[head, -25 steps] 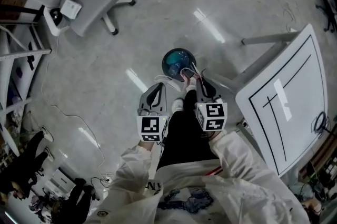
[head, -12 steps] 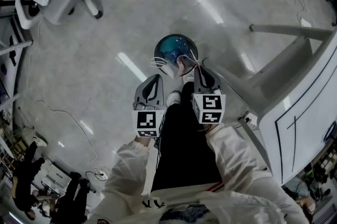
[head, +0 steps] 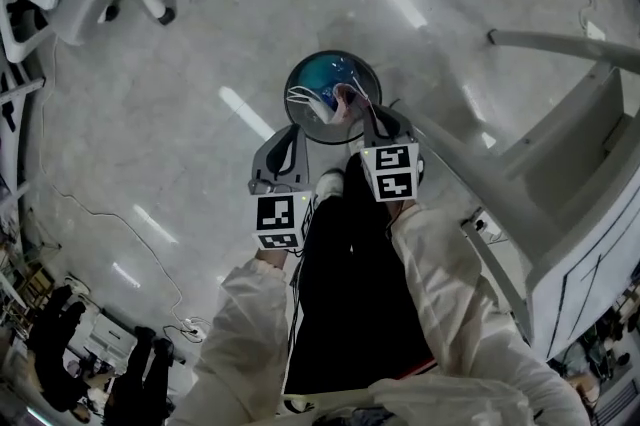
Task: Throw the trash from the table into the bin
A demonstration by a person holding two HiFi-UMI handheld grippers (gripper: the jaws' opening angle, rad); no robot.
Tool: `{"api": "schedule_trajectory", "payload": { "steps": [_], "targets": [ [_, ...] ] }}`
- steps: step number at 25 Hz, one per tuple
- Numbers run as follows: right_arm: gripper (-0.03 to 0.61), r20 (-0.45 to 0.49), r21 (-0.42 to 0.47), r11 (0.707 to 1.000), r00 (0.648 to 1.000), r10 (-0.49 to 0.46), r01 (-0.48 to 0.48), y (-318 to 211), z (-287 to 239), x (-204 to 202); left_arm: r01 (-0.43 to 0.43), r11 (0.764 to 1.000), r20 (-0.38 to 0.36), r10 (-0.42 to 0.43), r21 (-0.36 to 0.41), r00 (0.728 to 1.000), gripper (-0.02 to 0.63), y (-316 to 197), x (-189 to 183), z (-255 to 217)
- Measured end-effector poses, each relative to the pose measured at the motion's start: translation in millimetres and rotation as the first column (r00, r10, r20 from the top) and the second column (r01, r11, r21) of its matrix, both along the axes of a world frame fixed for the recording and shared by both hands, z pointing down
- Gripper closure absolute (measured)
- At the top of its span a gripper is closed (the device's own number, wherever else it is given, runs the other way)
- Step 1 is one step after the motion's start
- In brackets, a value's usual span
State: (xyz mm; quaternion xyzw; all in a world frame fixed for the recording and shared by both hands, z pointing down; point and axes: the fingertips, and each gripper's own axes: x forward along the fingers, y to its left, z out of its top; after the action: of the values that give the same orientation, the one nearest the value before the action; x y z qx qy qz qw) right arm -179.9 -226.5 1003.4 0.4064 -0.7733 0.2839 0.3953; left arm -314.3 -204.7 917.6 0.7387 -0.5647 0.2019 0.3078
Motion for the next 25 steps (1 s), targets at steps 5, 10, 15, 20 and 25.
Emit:
{"api": "schedule_trajectory", "payload": {
  "steps": [5, 10, 15, 20, 25],
  "targets": [
    [0.545, -0.007, -0.015, 1.0, 1.0, -0.006, 0.006, 5, 39, -4, -0.01, 1.0, -0.004, 0.01, -0.008, 1.0, 0.606, 0, 5, 26],
    [0.545, -0.022, 0.006, 1.0, 1.0, -0.019, 0.02, -2, 58, -15, 0.01, 0.999, -0.019, -0.011, -0.031, 1.0, 0.606, 5, 7, 43],
    [0.545, -0.039, -0.028, 0.997, 0.996, -0.076, 0.075, -3, 90, -35, 0.015, 0.999, -0.031, -0.017, -0.041, 0.999, 0.606, 7, 5, 51],
    [0.545, -0.082, -0.085, 0.989, 0.988, -0.129, 0.122, 2, 120, -39, 0.039, 0.998, -0.027, -0.041, -0.053, 0.999, 0.606, 10, -7, 60],
    [0.543, -0.069, -0.1, 0.986, 0.987, -0.143, 0.136, 1, 134, -41, 0.064, 0.995, -0.02, -0.066, -0.07, 0.998, 0.606, 15, -17, 69]
  ]
}}
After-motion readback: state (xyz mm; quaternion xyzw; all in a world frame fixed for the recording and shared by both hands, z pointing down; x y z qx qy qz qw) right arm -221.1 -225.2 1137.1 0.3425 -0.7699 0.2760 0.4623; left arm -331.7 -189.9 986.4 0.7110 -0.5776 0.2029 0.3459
